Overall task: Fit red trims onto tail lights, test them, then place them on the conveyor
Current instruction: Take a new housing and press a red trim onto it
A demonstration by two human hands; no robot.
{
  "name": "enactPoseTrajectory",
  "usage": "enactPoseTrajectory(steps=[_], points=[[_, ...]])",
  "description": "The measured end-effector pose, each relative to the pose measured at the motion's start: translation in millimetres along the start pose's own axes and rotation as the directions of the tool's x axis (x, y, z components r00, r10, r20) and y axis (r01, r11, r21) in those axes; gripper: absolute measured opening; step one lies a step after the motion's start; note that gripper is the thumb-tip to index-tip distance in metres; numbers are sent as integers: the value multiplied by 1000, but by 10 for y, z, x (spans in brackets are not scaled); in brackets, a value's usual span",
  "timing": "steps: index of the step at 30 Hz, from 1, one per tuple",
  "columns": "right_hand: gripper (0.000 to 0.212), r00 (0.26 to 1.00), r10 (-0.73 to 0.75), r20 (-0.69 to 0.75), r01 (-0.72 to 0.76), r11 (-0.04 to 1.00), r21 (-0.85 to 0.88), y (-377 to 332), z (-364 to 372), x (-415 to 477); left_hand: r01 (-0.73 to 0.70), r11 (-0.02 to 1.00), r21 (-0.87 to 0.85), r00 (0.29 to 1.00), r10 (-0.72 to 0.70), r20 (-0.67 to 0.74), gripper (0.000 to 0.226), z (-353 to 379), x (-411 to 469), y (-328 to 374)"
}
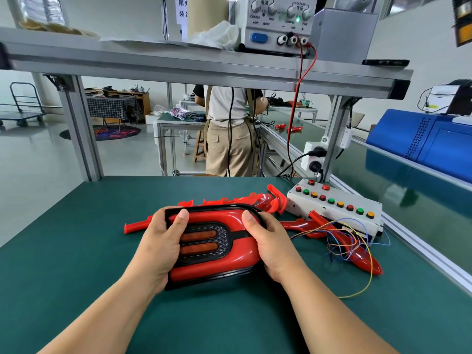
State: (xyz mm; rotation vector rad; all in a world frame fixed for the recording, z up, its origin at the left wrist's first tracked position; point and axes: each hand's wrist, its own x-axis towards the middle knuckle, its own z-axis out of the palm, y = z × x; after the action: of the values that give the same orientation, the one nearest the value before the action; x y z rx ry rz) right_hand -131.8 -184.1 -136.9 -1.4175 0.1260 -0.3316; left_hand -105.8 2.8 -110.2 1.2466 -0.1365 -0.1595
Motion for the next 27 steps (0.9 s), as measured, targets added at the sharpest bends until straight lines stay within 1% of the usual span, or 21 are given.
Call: enactPoseTrajectory(steps=[2, 5, 7, 10, 12, 16, 19, 21, 24, 27], points=[[47, 1000, -25, -18, 25, 1000, 6, -2, 16, 1, -15, 1000, -2, 1000, 15, -15, 17, 1, 11, -9], [39, 995, -69, -71, 61, 992, -111, 1, 34, 11, -11, 999, 32, 999, 13, -40, 18, 15, 28, -52], [33, 994, -74, -83, 57, 980, -190, 6, 43, 21, 7, 998, 66, 998, -3, -69, 18, 16, 33, -81], [27, 994, -74, -80, 53, 971, -232, 6, 31, 35, 12, 995, 102, 997, -4, -80, 20, -10, 60, -85], [29, 995, -71, -76, 51, 969, -240, 22, 20, 39, 25, 992, 124, 997, -16, -72, 22, -24, 64, -59], [40, 994, -68, -88, 47, 973, -226, 38, 7, 39, 96, 993, 68, 995, -96, -1, 24, -28, 38, 10], [40, 992, -69, -101, 45, 974, -222, 43, 12, 33, 149, 989, 25, 988, -150, 32, 28, -47, 7, 38], [42, 993, -60, -99, 39, 978, -205, 45, 10, 28, 142, 990, 10, 990, -142, 6, 31, -51, -14, 36], [46, 994, -58, -90, 38, 975, -217, 41, 9, 19, 89, 995, 34, 995, -88, -53, 31, -44, -27, 20], [44, 993, -75, -90, 53, 972, -228, 34, 3, 29, 103, 994, 27, 994, -102, -32, 32, -4, -24, 37]])
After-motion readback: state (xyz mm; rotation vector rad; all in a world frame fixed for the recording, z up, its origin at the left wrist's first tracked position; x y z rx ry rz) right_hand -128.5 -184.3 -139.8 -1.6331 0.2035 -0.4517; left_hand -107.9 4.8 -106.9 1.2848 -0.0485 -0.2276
